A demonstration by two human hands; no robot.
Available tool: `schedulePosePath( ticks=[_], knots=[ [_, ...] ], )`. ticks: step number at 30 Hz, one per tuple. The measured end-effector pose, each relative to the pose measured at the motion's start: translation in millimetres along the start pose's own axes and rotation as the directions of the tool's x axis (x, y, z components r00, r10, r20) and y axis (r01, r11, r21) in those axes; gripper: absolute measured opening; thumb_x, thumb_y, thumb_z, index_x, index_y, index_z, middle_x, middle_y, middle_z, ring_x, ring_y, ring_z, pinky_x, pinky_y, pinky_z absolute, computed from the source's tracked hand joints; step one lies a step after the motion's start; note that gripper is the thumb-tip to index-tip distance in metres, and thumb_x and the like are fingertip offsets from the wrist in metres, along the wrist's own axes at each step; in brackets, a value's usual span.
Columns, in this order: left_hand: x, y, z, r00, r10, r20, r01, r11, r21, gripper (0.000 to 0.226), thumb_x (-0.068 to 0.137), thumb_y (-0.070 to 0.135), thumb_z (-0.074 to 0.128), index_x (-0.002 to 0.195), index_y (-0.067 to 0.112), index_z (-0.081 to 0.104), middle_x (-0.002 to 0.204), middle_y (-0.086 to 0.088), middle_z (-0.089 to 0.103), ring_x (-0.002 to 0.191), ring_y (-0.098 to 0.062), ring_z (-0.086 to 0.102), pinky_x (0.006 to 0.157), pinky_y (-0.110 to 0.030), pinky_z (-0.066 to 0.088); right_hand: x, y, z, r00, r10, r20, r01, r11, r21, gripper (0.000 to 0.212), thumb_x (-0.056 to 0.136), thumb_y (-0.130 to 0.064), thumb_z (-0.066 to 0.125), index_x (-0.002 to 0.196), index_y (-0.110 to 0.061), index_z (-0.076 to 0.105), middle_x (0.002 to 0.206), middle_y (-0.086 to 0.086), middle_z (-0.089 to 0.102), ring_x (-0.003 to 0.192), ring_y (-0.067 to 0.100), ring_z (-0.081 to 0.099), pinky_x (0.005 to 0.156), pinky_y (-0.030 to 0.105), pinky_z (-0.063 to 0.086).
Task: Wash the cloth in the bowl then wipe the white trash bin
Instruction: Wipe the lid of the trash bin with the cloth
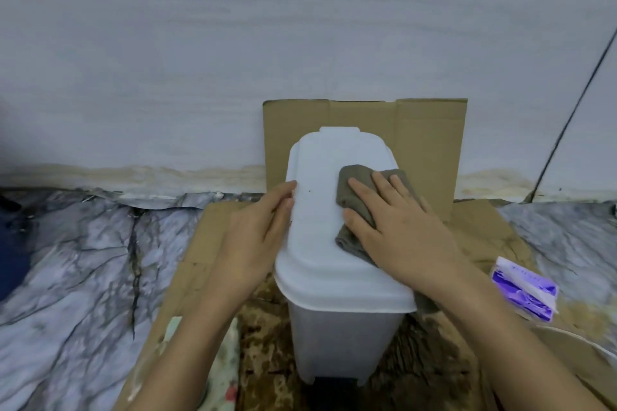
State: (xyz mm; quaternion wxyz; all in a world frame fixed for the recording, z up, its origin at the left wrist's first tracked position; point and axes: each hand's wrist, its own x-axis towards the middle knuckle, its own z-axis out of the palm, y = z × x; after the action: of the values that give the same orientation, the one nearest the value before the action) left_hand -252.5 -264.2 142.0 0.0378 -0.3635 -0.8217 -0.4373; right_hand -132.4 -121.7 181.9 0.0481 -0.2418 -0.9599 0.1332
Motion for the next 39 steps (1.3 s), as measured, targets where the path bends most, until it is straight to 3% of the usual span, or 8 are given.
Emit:
schedulePosePath(
  ticks=[5,9,14,23,26,31,34,39],
  knots=[
    [2.2,-3.5,6.1,0.998,-0.062,0.028,0.065,0.987,-0.144,0.036,0.1,0.018,0.041,0.134,0.026,0.05,0.125,0.008,0.061,0.113,-0.006,0.057,0.088,-0.012,0.044,67.6,-12.8,-2.6,0.996,-0.03,0.09,0.032,0.999,-0.027,0.055,0.099,-0.052,0.022,0.151,-0.036,0.012,0.161,-0.005,0.001,0.147,0.016,-0.005,0.117,0.048,-0.003],
    [-9.8,-5.9,17.1,0.944,-0.307,0.122,0.328,0.822,-0.466,0.024,0.102,0.024,0.039,0.111,0.043,0.052,0.105,0.029,0.059,0.089,0.02,0.054,0.072,0.0,0.042,67.5,-24.7,5.2,0.973,-0.221,0.07,0.22,0.975,0.009,0.044,0.1,-0.039,0.028,0.144,-0.038,0.031,0.159,-0.01,0.013,0.146,0.009,0.005,0.117,0.045,0.004],
    [-20.1,-10.9,24.8,0.919,-0.338,0.2,0.391,0.736,-0.553,0.025,0.1,0.021,0.043,0.092,0.027,0.066,0.073,0.012,0.069,0.067,-0.001,0.062,0.053,-0.008,0.044,27.0,-28.0,6.5,0.868,-0.491,-0.074,0.496,0.849,0.185,0.037,0.083,-0.043,0.026,0.085,-0.034,0.062,0.125,-0.024,0.051,0.118,-0.013,0.034,0.105,0.036,0.028],
    [-13.5,-3.9,12.0,0.969,-0.213,0.126,0.246,0.77,-0.588,0.037,0.103,0.029,0.032,0.139,0.035,0.04,0.125,0.029,0.048,0.107,0.027,0.044,0.085,0.003,0.039,-10.9,-30.3,17.5,0.895,-0.43,-0.117,0.432,0.902,-0.007,0.042,0.09,-0.049,0.025,0.123,-0.046,0.052,0.153,-0.023,0.023,0.143,-0.003,0.007,0.113,0.025,0.006],
    [-12.0,-1.2,14.7,0.972,-0.174,0.159,0.235,0.765,-0.6,0.038,0.101,0.039,0.032,0.138,0.041,0.04,0.141,0.027,0.04,0.137,0.005,0.03,0.114,-0.021,0.028,-40.4,-22.5,28.3,0.824,-0.511,-0.245,0.51,0.857,-0.073,0.032,0.087,-0.044,0.042,0.114,-0.044,0.058,0.146,-0.013,0.043,0.139,0.008,0.032,0.105,0.035,0.027],
    [-6.4,6.2,9.5,0.97,-0.076,0.233,0.18,0.864,-0.47,0.049,0.095,0.052,0.02,0.142,0.047,0.03,0.153,0.029,0.019,0.143,0.006,0.005,0.121,-0.035,0.008,-67.3,12.4,56.1,0.633,-0.655,-0.413,0.668,0.732,-0.138,0.027,0.09,-0.029,0.046,0.099,-0.031,0.071,0.143,-0.003,0.049,0.137,0.017,0.04,0.104,0.044,0.03],
    [-7.6,4.2,11.8,0.953,-0.037,0.302,0.168,0.891,-0.422,0.048,0.092,0.057,0.019,0.137,0.052,0.035,0.152,0.034,0.011,0.143,0.007,-0.001,0.121,-0.039,0.003,-74.6,43.2,66.2,0.696,-0.49,-0.525,0.537,0.84,-0.072,0.032,0.093,-0.032,0.041,0.12,-0.036,0.058,0.147,-0.001,0.044,0.139,0.02,0.035,0.108,0.044,0.026],
    [-12.8,7.7,16.6,0.956,-0.044,0.292,0.173,0.885,-0.432,0.046,0.093,0.056,0.022,0.135,0.052,0.039,0.151,0.038,0.008,0.142,0.008,-0.001,0.121,-0.04,0.005,-42.6,45.5,35.8,0.889,-0.021,-0.458,0.283,0.812,0.511,0.027,0.095,-0.04,0.04,0.117,-0.048,0.053,0.146,-0.017,0.04,0.135,-0.008,0.029,0.108,0.009,0.021]
  ],
)
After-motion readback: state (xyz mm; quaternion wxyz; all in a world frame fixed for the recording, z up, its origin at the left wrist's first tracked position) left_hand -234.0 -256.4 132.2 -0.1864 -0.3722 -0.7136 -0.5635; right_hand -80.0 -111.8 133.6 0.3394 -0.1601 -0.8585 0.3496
